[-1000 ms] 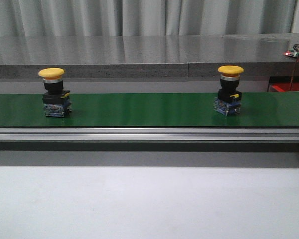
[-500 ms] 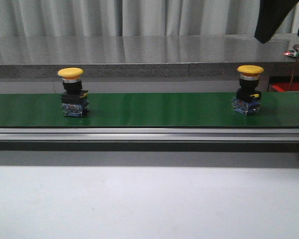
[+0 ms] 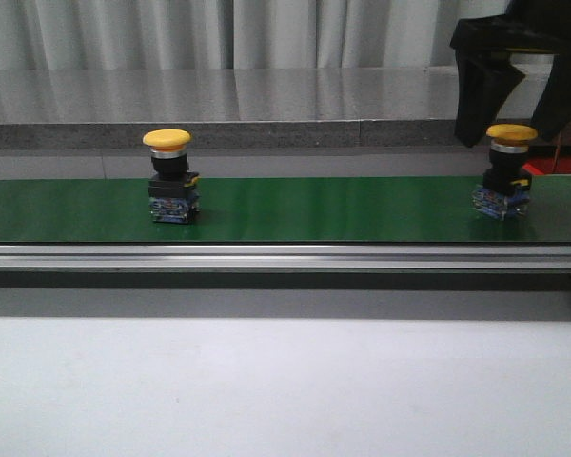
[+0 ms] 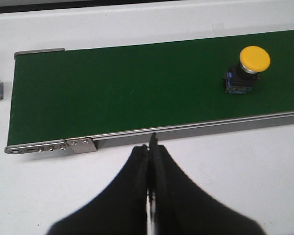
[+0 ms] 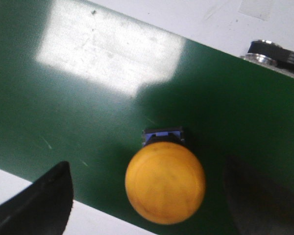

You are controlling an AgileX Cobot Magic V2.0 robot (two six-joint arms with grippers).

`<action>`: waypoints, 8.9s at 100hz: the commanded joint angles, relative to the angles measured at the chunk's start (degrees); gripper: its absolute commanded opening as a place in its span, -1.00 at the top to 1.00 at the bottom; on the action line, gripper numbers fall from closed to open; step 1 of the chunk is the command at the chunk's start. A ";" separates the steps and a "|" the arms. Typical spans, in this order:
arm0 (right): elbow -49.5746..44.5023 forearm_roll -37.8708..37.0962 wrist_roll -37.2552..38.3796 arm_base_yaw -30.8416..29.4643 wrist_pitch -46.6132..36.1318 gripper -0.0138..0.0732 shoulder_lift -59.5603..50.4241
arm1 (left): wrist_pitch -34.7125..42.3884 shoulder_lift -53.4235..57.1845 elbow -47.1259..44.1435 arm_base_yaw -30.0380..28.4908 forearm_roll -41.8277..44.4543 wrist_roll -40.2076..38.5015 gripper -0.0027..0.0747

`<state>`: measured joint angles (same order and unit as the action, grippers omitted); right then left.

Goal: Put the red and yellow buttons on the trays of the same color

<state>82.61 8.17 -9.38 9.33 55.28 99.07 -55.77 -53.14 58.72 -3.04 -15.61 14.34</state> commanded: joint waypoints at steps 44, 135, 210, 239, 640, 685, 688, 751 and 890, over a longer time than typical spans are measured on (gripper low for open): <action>2.23 -1.73 2.65 -3.93 0.29 0.28 -1.09 | 3.30 0.66 1.41 0.51 -1.55 -0.54 0.98; -5.56 -7.79 10.17 -33.90 1.72 0.29 -18.05 | 3.30 0.66 1.41 0.51 -1.55 -0.54 0.98; -10.90 -1.62 10.17 -42.75 -11.98 0.29 -1.42 | 3.30 0.66 1.41 0.51 -1.55 -0.54 0.98; -10.79 1.03 10.17 -42.64 -17.50 0.29 2.22 | 3.30 0.66 1.41 0.51 -1.55 -0.54 0.98; -18.75 -8.73 10.59 -19.60 6.32 0.51 -28.40 | 3.30 0.66 1.41 0.51 -1.55 -0.54 0.98; -32.77 -8.88 10.59 -30.17 -5.53 0.51 -29.35 | 3.30 0.66 1.41 0.51 -1.55 -0.54 0.98; -33.47 -8.88 10.59 -30.80 -6.79 0.51 -28.71 | 3.30 0.66 1.41 0.51 -1.55 -0.54 0.98; -34.20 -8.63 12.94 -31.61 -12.46 0.38 -16.24 | 3.30 0.66 1.41 0.51 -1.55 -0.54 0.98; -26.55 -5.72 10.27 -4.06 -7.41 0.85 -31.36 | 3.30 0.66 1.41 0.51 -1.55 -0.54 0.98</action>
<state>54.16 1.41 1.33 3.25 50.73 69.44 -55.77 -53.14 58.72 -3.04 -15.61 14.34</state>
